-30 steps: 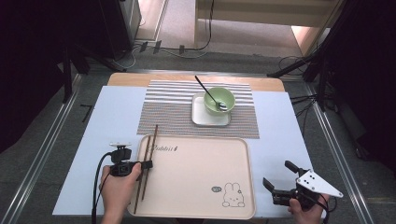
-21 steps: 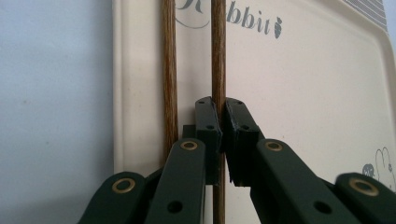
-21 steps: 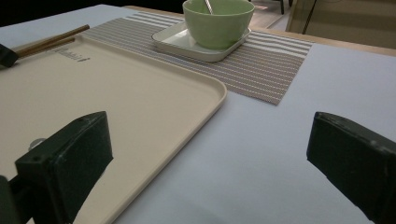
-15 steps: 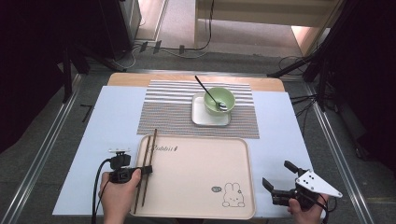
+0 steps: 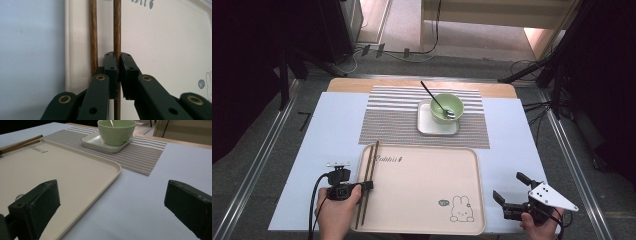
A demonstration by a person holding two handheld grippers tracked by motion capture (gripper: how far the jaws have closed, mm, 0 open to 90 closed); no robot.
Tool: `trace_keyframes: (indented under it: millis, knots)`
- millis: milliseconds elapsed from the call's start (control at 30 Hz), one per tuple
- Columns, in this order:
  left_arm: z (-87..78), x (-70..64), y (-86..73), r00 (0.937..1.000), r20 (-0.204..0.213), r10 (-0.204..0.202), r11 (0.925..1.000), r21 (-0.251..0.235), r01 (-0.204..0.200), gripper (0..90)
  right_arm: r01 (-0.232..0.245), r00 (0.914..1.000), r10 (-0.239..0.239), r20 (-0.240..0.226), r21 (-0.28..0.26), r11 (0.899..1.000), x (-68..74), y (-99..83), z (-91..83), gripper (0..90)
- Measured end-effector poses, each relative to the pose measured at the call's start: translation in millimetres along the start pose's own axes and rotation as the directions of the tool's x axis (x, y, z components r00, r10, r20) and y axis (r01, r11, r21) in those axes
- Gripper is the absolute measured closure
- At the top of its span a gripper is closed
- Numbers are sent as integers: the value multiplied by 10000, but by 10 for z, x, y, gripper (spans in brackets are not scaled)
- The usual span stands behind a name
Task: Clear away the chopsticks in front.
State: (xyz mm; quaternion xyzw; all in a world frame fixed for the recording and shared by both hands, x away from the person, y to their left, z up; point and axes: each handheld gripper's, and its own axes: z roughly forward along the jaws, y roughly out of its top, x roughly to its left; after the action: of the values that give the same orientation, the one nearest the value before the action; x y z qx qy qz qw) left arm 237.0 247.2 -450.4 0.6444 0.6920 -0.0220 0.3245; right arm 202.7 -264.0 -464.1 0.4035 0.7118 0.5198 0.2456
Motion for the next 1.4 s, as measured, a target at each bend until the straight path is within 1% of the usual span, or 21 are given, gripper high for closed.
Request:
trace_keyframes:
  millis: [33,100,167,400,500,633,900,1000,1133,1233,1300,1400]
  knots:
    - [-6,1,-2,10000,16,25,10000,53,-25,854,7,10000,-7,4,-5,10000,3,1,-1,4]
    - [-17,2,-8,10000,-78,14,10000,56,-14,852,-2,10000,2,1,-17,10000,4,0,-6,4]
    - [-29,11,-15,9999,-171,-11,10000,-19,11,849,-19,10000,19,23,3,10000,1,-2,-11,4]
    - [-39,7,-36,9998,-219,21,9999,-119,-23,842,-26,10000,26,35,-32,10000,-8,-2,-23,4]
    - [-40,1,-39,9997,-231,30,9999,-120,-32,832,3,10000,-2,52,-55,10000,-9,0,-21,4]
    - [-43,11,-44,9997,-241,48,10000,-83,-50,854,-32,10000,32,37,-11,10000,-6,-1,-22,4]
    - [-50,17,-81,9998,-209,-18,9996,-278,13,856,-23,10000,23,50,-25,10000,-5,-1,-24,4]
    - [-57,17,-97,9997,-221,-100,9992,-387,91,857,-31,10000,31,44,-18,10000,-6,-2,-26,4]
    - [-58,20,-99,9997,-231,-119,9991,-413,110,858,-36,10000,36,46,-18,10000,-7,-3,-25,4]
    - [-59,24,-93,9996,-245,-115,9989,-448,104,850,-31,10000,31,53,-14,10000,-4,-2,-24,4]
    - [-64,15,-91,9997,-220,-72,9989,-466,62,817,-15,10000,15,60,-16,10000,-5,-1,-25,4]
    - [-67,7,-87,9996,-267,-46,9986,-530,32,808,-55,10000,56,68,-23,10000,-8,-3,-27,4]
